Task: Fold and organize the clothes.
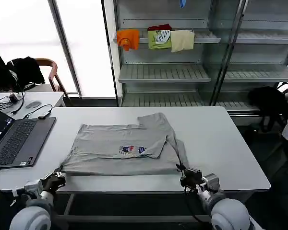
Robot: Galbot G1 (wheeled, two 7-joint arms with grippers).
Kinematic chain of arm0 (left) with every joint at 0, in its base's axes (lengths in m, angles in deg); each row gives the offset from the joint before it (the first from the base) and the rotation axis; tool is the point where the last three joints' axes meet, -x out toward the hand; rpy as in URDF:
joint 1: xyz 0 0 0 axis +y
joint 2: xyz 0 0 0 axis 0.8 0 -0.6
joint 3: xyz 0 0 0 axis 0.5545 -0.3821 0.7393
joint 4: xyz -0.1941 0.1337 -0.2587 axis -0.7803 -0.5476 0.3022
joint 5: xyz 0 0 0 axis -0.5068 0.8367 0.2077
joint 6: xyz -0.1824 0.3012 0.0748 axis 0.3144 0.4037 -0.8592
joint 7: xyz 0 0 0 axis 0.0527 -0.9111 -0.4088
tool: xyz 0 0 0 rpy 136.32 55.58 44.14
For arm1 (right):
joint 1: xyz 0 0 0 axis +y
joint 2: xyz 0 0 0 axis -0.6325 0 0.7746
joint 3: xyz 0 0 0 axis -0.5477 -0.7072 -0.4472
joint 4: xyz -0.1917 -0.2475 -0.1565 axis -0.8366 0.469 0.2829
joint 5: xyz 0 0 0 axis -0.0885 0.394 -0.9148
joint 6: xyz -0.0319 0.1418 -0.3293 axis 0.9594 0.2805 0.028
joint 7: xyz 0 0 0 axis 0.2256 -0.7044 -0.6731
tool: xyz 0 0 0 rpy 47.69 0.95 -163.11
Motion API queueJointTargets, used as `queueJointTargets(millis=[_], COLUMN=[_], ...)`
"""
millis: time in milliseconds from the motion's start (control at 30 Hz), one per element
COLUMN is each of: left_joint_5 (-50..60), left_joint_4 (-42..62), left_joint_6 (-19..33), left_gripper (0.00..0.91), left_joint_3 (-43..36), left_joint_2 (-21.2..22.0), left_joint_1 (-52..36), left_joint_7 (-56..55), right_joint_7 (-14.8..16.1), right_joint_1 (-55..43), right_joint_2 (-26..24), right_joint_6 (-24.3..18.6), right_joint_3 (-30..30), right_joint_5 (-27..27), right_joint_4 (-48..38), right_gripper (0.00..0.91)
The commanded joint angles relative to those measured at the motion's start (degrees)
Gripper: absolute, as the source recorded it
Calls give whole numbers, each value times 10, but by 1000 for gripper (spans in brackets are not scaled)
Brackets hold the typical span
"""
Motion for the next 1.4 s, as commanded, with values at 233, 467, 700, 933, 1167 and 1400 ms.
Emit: queueJointTargets(millis=[233, 467, 700, 933, 1167, 1400], left_joint_5=[37, 38, 49, 62, 74, 54], left_joint_4=[-67, -67, -72, -112, -129, -56], left_joint_6=[21, 17, 16, 16, 20, 39], left_gripper=[242, 826, 907, 907, 907, 907], left_joint_3=[-2, -5, -8, -5, 6, 0], left_joint_2=[23, 25, 27, 27, 17, -1], left_joint_1=[96, 92, 87, 94, 63, -65], left_joint_7=[-83, -80, -82, -82, -58, 56], right_joint_7=[6, 9, -3, -9, -6, 40], right_joint_1=[89, 101, 114, 149, 164, -5], right_joint_2=[-21, -22, -18, -24, -39, -35], right_joint_6=[-8, -17, -15, -18, -30, -30], right_joint_3=[35, 44, 50, 91, 189, 182], right_joint_5=[-9, -11, -11, -5, 19, 27], right_joint_4=[31, 28, 38, 53, 78, 23], right_gripper=[0, 0, 907, 907, 907, 907])
